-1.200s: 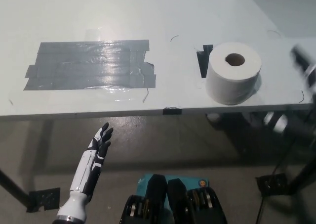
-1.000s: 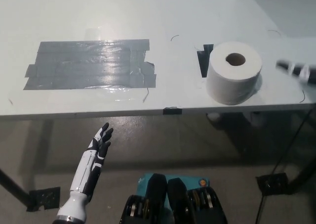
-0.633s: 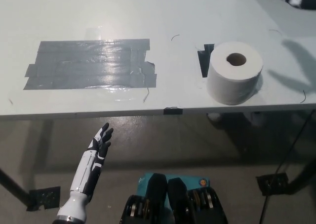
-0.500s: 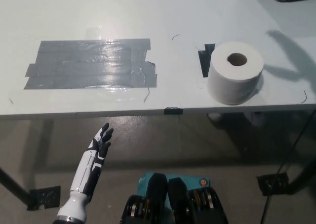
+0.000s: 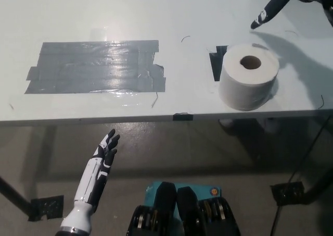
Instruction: A toilet paper roll is kept on the black spot on the desk infront of the robot and the robot inserts its right thumb into the hole in the centre to grab the roll. Then it passes the roll to a person.
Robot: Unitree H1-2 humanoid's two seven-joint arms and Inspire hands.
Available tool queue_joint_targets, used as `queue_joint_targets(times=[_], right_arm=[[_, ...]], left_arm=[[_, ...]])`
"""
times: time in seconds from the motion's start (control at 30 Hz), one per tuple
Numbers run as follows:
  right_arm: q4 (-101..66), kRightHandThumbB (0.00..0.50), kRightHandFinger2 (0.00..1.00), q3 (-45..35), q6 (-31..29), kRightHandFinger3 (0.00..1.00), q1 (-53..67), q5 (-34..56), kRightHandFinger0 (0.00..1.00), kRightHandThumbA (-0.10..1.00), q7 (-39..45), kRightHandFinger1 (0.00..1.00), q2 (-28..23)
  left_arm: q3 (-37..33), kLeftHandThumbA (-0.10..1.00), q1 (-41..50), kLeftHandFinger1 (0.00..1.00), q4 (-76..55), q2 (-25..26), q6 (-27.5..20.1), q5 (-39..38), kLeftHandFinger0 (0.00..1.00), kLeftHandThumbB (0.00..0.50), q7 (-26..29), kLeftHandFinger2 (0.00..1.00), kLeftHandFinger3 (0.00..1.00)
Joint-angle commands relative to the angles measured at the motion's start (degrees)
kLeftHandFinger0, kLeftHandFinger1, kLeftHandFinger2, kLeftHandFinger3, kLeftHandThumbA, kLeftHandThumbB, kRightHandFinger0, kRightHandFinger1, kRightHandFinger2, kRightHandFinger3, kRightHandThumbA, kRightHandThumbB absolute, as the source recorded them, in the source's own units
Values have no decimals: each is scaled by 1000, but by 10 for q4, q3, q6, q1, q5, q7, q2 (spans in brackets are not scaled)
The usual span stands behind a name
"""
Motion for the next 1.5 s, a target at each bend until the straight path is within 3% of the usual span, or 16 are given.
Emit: queue_joint_targets(times=[0.0, 0.1, 0.13, 0.17, 0.43, 0.57, 0.63, 0.7, 0.77, 0.87, 1.0, 1.3, 1.47], right_arm=[[71, 427, 1000, 38, 3, 1000, -123, -66, 1000, 1000, 73, 1000, 13], [85, 386, 1000, 47, -26, 1000, -121, -70, 1000, 1000, 67, 1000, 18], [93, 326, 1000, 43, -37, 1000, -120, -64, 1000, 1000, 76, 1000, 20], [100, 316, 1000, 39, -47, 1000, -120, -60, 1000, 1000, 81, 1000, 23], [131, 294, 1000, 30, -75, 1000, -116, -62, 1000, 1000, 111, 1000, 35], [140, 309, 1000, 37, -80, 1000, -114, -77, 1000, 1000, 113, 1000, 41], [138, 266, 1000, 31, -76, 1000, -107, -75, 1000, 1000, 107, 1000, 42], [138, 268, 1000, 34, -83, 1000, -103, -83, 1000, 1000, 103, 1000, 43], [142, 321, 1000, 43, -70, 1000, -100, -96, 1000, 1000, 102, 1000, 46], [145, 309, 1000, 40, -50, 1000, -94, -100, 1000, 1000, 92, 1000, 51], [143, 351, 1000, 44, -65, 1000, -86, -114, 1000, 1000, 79, 1000, 53], [145, 385, 1000, 33, -46, 1000, -67, -124, 1000, 1000, 45, 1000, 60], [145, 380, 1000, 26, -54, 1000, -57, -125, 1000, 1000, 30, 1000, 62]], left_arm=[[-4, 1000, -15, 1000, -37, 2, -21, 4, 1000, 192, -1, 1000, 1000], [-5, 1000, -14, 1000, -39, 2, -23, 5, 1000, 180, 0, 1000, 1000], [-5, 1000, -14, 1000, -39, 2, -24, 4, 1000, 179, -1, 1000, 1000], [-5, 1000, -15, 1000, -40, 3, -23, 3, 1000, 180, -1, 1000, 1000], [-5, 1000, -24, 1000, -39, 5, -18, 2, 1000, 187, -4, 1000, 1000], [-6, 1000, -24, 1000, -40, 5, -20, 7, 1000, 184, -1, 1000, 1000], [-6, 1000, -23, 1000, -42, 4, -18, 6, 1000, 185, -1, 1000, 1000], [-6, 1000, -23, 1000, -44, 4, -16, 5, 1000, 185, -2, 1000, 1000], [-6, 1000, -23, 1000, -42, 5, -17, 4, 1000, 181, -3, 1000, 1000], [-6, 1000, -22, 1000, -45, 3, -14, 3, 1000, 186, -3, 1000, 1000], [-7, 1000, -23, 1000, -46, 4, -13, 6, 1000, 189, -3, 1000, 1000], [-8, 1000, -27, 1000, -45, 4, -13, 6, 1000, 184, -3, 1000, 1000], [-7, 1000, -27, 1000, -42, 4, -18, 7, 1000, 192, -1, 1000, 1000]])
